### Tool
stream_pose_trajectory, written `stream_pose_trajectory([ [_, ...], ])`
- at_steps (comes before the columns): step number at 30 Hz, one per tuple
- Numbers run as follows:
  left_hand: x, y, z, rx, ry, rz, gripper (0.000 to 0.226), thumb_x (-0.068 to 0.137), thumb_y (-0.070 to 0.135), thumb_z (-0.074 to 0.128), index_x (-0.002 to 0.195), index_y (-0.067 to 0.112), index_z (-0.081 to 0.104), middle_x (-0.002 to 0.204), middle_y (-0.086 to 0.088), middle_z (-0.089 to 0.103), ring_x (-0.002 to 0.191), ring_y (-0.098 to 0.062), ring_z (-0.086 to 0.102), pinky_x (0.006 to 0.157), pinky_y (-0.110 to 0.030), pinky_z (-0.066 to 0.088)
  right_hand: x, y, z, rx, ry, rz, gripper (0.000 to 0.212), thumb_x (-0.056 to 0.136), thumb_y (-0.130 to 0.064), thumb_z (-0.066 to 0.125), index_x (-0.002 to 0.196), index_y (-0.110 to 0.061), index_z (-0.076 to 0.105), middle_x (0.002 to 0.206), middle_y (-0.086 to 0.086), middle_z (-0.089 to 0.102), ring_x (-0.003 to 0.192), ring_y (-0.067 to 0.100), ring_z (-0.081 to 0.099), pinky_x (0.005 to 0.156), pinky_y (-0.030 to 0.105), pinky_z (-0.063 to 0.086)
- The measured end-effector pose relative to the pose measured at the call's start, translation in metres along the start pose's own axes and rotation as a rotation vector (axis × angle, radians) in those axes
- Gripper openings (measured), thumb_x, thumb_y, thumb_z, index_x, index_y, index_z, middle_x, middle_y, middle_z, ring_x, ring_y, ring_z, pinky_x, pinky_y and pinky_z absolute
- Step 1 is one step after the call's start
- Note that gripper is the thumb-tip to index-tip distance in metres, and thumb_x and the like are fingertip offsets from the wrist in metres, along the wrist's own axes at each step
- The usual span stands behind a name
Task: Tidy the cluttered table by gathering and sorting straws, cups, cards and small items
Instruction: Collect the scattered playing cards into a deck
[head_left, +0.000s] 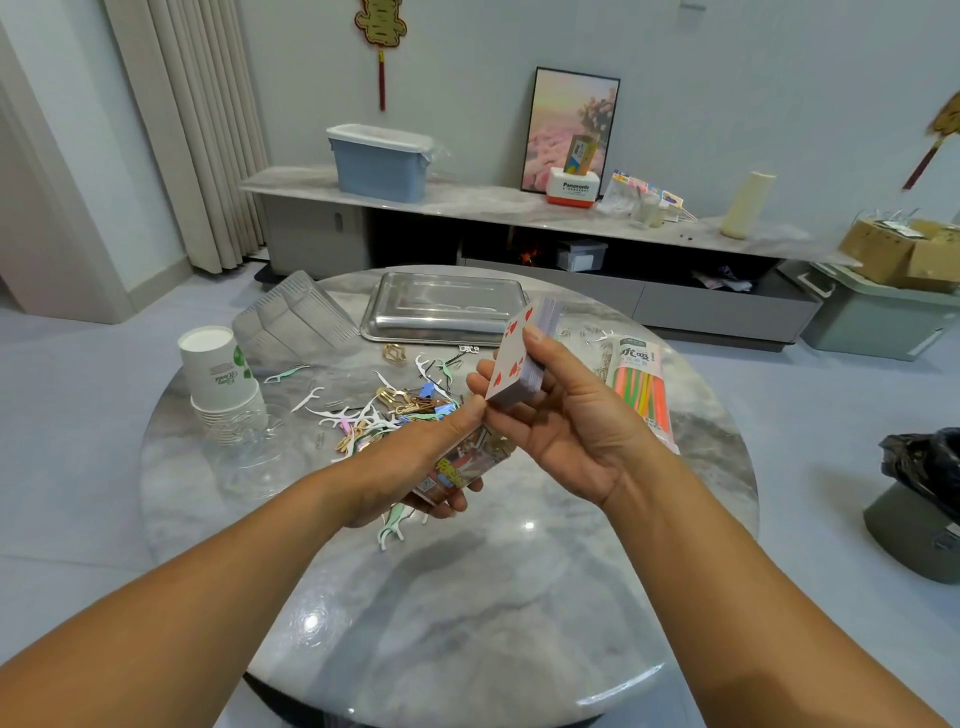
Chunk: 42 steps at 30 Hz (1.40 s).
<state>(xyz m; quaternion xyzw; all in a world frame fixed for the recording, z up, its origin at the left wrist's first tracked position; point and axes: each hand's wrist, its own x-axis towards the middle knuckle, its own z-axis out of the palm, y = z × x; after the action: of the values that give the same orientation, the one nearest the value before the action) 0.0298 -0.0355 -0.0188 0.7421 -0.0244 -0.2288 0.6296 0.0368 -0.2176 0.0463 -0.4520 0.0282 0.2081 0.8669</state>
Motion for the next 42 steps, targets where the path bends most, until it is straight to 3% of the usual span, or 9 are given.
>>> stream_pose_trajectory([
  [4, -0.001, 0.001, 0.002, -0.035, 0.009, 0.046, 0.077, 0.080, 0.082, 0.045, 0.116, 0.018, 0.070, 0.103, -0.012, 0.074, 0.083, -0.023, 0.070, 0.079, -0.036, 0.058, 0.002, -0.002, -0.004, -0.002, 0.043, 0.005, 0.074, 0.066, -0.034, 0.086, 0.128, -0.001, 0.062, 0.115, 0.022, 0.073, 0.108, 0.034, 0.071, 0.090, 0.047, 0.060],
  [7, -0.002, 0.001, 0.005, -0.100, 0.014, 0.098, 0.065, 0.084, 0.074, 0.048, 0.113, 0.021, 0.073, 0.100, -0.008, 0.073, 0.082, -0.020, 0.067, 0.079, -0.033, 0.058, 0.006, -0.003, -0.007, -0.173, 0.094, -0.043, 0.049, 0.066, -0.045, 0.084, 0.105, -0.016, 0.075, 0.113, 0.011, 0.076, 0.105, 0.021, 0.072, 0.103, 0.040, 0.051],
  [13, 0.000, 0.002, 0.015, -0.181, -0.005, 0.207, 0.059, 0.082, 0.079, 0.049, 0.113, 0.034, 0.073, 0.113, -0.006, 0.073, 0.084, -0.015, 0.064, 0.080, -0.029, 0.056, 0.006, 0.005, -0.007, -0.433, 0.166, -0.140, 0.065, 0.051, -0.052, 0.087, 0.104, -0.015, 0.077, 0.105, 0.007, 0.077, 0.079, 0.010, 0.066, 0.073, 0.023, 0.053],
  [19, 0.007, 0.001, 0.019, -0.223, 0.138, 0.215, 0.068, 0.074, 0.080, 0.056, 0.112, 0.025, 0.072, 0.103, -0.006, 0.072, 0.080, -0.015, 0.064, 0.076, -0.030, 0.054, 0.005, 0.005, -0.006, -0.441, 0.238, -0.168, 0.047, 0.068, -0.049, 0.086, 0.106, -0.024, 0.073, 0.097, -0.002, 0.079, 0.075, 0.003, 0.071, 0.075, 0.027, 0.041],
  [24, 0.004, 0.000, 0.019, -0.126, 0.150, 0.240, 0.061, 0.086, 0.072, 0.047, 0.115, 0.022, 0.069, 0.105, -0.006, 0.072, 0.082, -0.015, 0.064, 0.078, -0.032, 0.056, 0.006, 0.012, -0.005, -0.497, 0.267, -0.209, 0.097, 0.047, -0.060, 0.089, 0.136, -0.038, 0.056, 0.113, -0.002, 0.076, 0.109, 0.014, 0.068, 0.100, 0.040, 0.041],
  [28, 0.001, 0.002, 0.024, -0.044, 0.139, 0.266, 0.058, 0.087, 0.070, 0.043, 0.116, 0.026, 0.067, 0.105, -0.002, 0.071, 0.082, -0.011, 0.063, 0.078, -0.029, 0.057, 0.007, 0.017, 0.000, -0.448, 0.283, -0.231, 0.096, 0.062, -0.048, 0.091, 0.146, -0.042, 0.044, 0.125, -0.002, 0.069, 0.117, 0.018, 0.063, 0.109, 0.045, 0.039],
  [33, -0.001, 0.004, 0.024, 0.023, 0.133, 0.257, 0.059, 0.087, 0.071, 0.039, 0.121, 0.030, 0.064, 0.109, 0.002, 0.071, 0.083, -0.010, 0.062, 0.079, -0.030, 0.056, 0.010, 0.024, -0.003, -0.413, 0.257, -0.299, 0.093, 0.078, -0.032, 0.086, 0.153, -0.041, 0.032, 0.067, -0.035, 0.067, 0.072, -0.012, 0.068, 0.078, 0.021, 0.042],
  [38, 0.001, -0.001, 0.020, 0.171, 0.132, 0.300, 0.044, 0.082, 0.068, 0.063, 0.119, 0.045, 0.058, 0.099, 0.012, 0.070, 0.082, -0.003, 0.065, 0.075, -0.025, 0.056, 0.009, 0.034, 0.003, -0.369, 0.208, -0.347, 0.085, 0.084, -0.023, 0.082, 0.149, -0.047, 0.034, 0.105, 0.012, 0.075, 0.082, 0.014, 0.076, 0.053, 0.015, 0.054],
  [42, 0.002, -0.005, 0.021, 0.391, 0.275, 0.303, 0.035, 0.080, 0.070, 0.059, 0.105, 0.045, 0.062, 0.086, 0.013, 0.072, 0.075, -0.002, 0.066, 0.072, -0.032, 0.056, 0.008, 0.043, 0.005, -0.419, 0.169, -0.376, 0.073, 0.083, -0.022, 0.084, 0.139, -0.048, 0.044, 0.091, 0.007, 0.078, 0.079, 0.017, 0.077, 0.058, 0.018, 0.056],
])
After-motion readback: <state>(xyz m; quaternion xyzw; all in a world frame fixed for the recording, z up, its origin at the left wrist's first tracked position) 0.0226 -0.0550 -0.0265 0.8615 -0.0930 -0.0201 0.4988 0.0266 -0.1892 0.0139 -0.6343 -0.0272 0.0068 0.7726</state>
